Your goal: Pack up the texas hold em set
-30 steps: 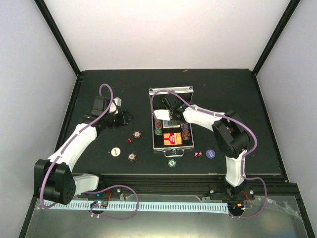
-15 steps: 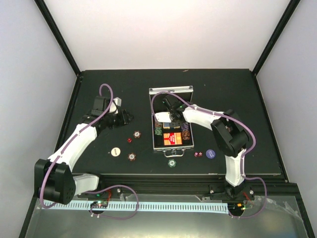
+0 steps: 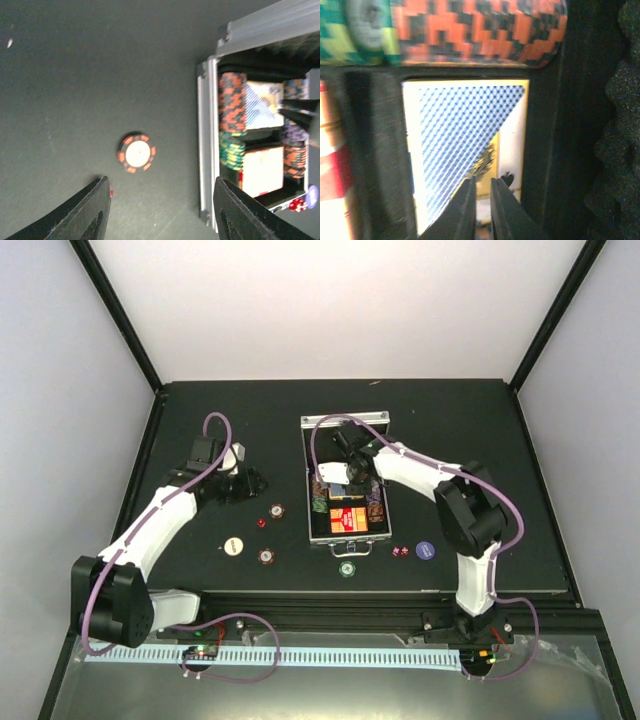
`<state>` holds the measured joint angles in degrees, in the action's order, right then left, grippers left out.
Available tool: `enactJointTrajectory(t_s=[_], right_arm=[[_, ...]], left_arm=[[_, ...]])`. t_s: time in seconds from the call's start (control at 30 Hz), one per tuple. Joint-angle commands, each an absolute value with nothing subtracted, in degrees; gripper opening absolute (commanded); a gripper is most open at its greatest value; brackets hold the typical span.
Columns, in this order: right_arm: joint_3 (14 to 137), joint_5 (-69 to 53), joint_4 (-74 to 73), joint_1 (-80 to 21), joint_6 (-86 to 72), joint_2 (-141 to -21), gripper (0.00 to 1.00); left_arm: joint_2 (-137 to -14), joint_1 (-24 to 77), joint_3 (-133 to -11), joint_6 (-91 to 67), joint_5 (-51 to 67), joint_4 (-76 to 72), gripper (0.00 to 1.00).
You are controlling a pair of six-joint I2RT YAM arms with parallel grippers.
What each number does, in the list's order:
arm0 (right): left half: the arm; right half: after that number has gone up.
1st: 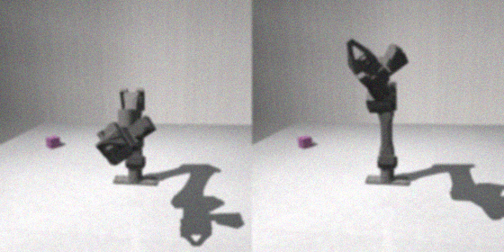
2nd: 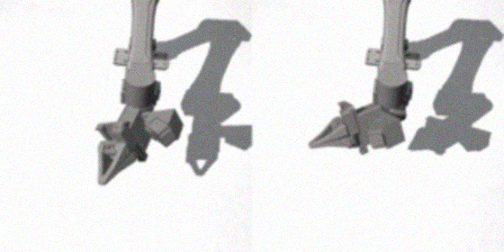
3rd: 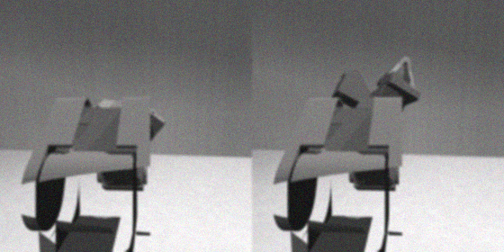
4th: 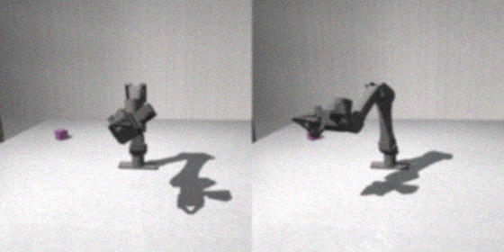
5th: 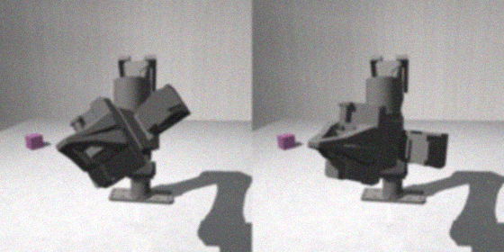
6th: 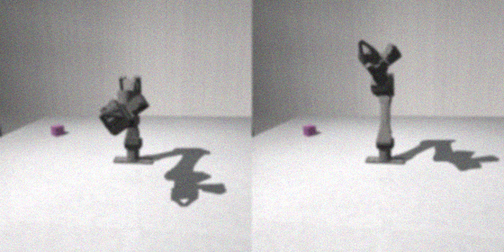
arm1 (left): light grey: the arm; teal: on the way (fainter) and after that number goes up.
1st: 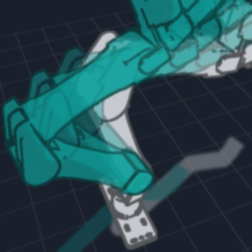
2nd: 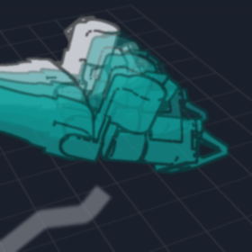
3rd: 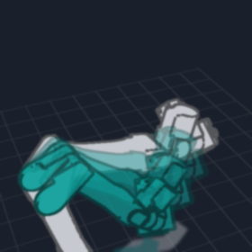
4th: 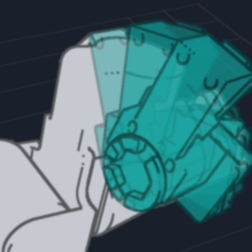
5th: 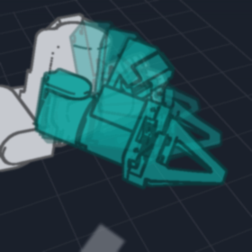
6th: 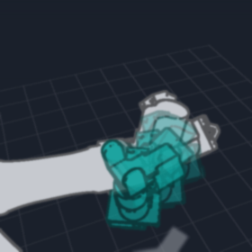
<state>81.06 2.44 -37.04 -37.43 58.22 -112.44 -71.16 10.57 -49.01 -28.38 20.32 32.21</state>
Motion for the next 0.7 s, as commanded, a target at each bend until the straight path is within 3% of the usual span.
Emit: enactJointTrajectory(t_s=[0.0, 0.33, 0.67], right_arm=[[83.0, -7.1, -46.8, -37.0, 58.4, -104.8, 0.17], [75.3, -17.3, -63.3, -36.9, 56.5, -92.6, 0.46], [54.4, -14.8, -66.8, -31.8, 54.4, -76.3, 0.49]], left_arm=[[-70.4, 10.4, -51.6, -23.6, 15.9, 43.1, 0.59], [-71.9, 11.6, -50.1, -16.1, 14.3, 52.4, 0.61], [-73.0, 12.1, -50.4, -18.4, 16.2, 51.9, 0.59]])
